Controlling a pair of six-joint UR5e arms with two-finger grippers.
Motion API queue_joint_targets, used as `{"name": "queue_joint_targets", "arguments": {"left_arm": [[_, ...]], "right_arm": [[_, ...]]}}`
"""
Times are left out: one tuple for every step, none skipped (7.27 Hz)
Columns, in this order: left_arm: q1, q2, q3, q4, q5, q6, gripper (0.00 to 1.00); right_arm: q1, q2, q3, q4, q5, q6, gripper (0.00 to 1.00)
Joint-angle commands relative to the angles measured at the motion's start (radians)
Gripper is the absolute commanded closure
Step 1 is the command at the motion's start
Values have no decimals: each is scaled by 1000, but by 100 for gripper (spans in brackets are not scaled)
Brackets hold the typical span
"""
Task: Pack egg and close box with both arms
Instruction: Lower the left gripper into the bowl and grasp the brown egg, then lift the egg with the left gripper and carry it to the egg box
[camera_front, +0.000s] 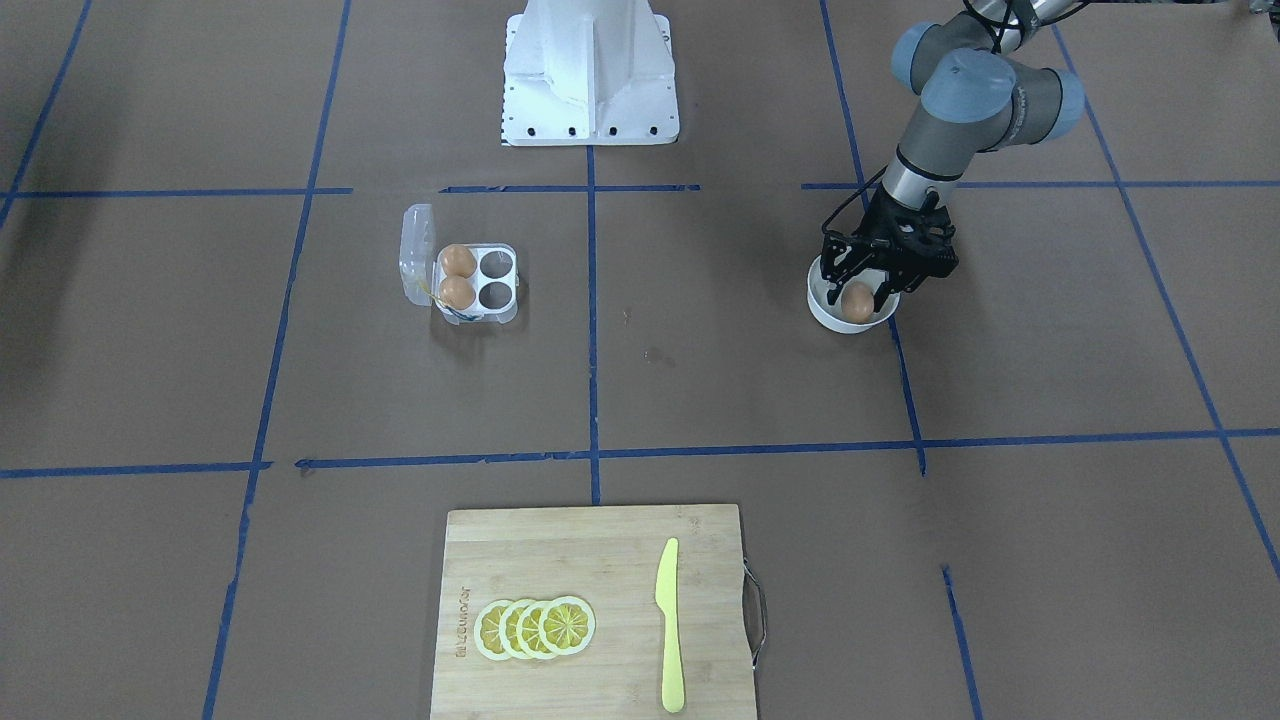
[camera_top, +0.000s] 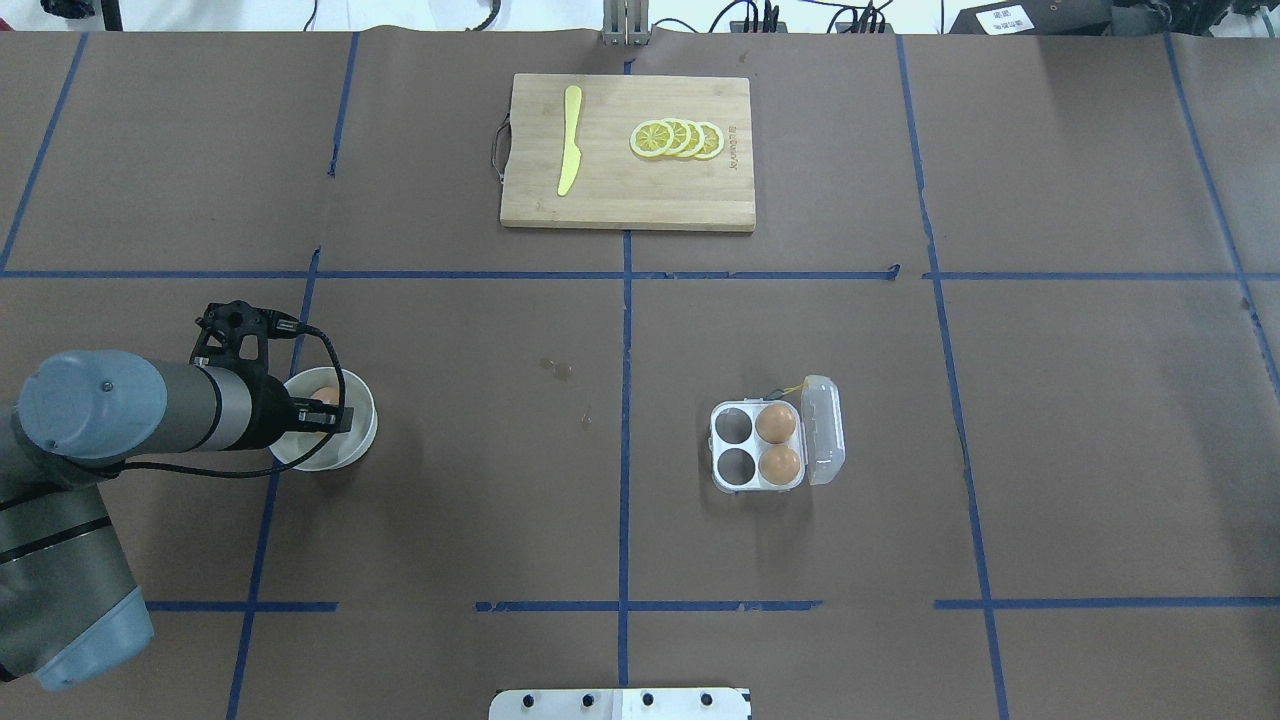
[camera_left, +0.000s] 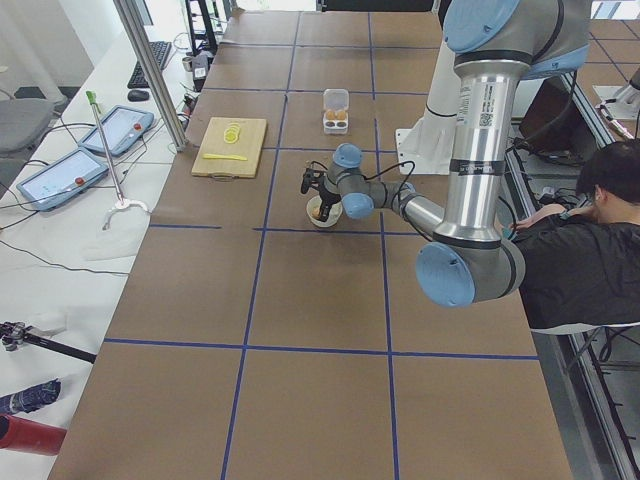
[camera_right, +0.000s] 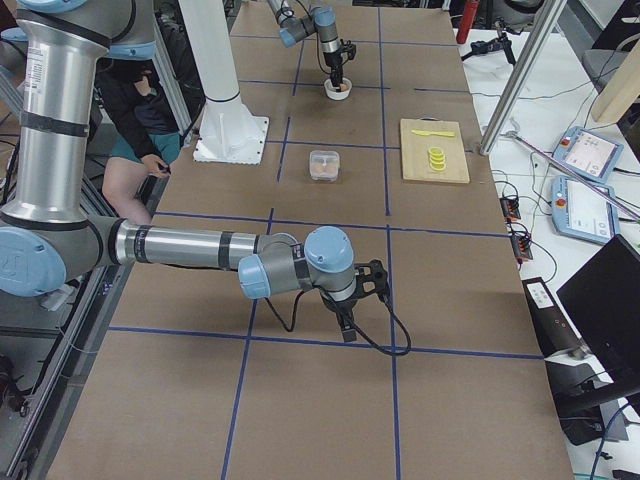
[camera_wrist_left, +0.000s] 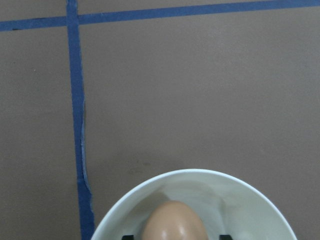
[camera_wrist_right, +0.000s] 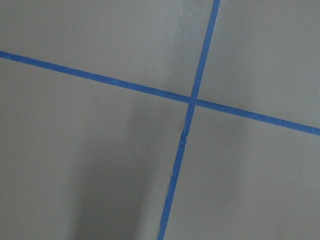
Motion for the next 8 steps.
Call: {"name": "queue_joint_targets", "arguments": {"left_arm": [[-1,-5,-4,0,0,1,76],[-6,-5,-14,0,-2,1,92],[-10,-5,-34,0,-5,2,93],[-18,4,-66,-2,-5,2,93],[-27,13,-95,-2,-5,2,93],[-50,13,-106,-6,-5,2,93],[-63,10,-126,-6,-5,2,95],[-63,-13,-140,-8,1,-2,95]], "right_arm": [[0,0,0,1,0,0,0],[0,0,0,-1,0,0,0],[0,0,0,-1,0,0,0],[0,0,0,-1,0,0,0],[0,0,-2,-1,0,0,0],[0,0,-2,-1,0,0,0],[0,0,-2,-1,0,0,0],[0,0,0,1,0,0,0]]}}
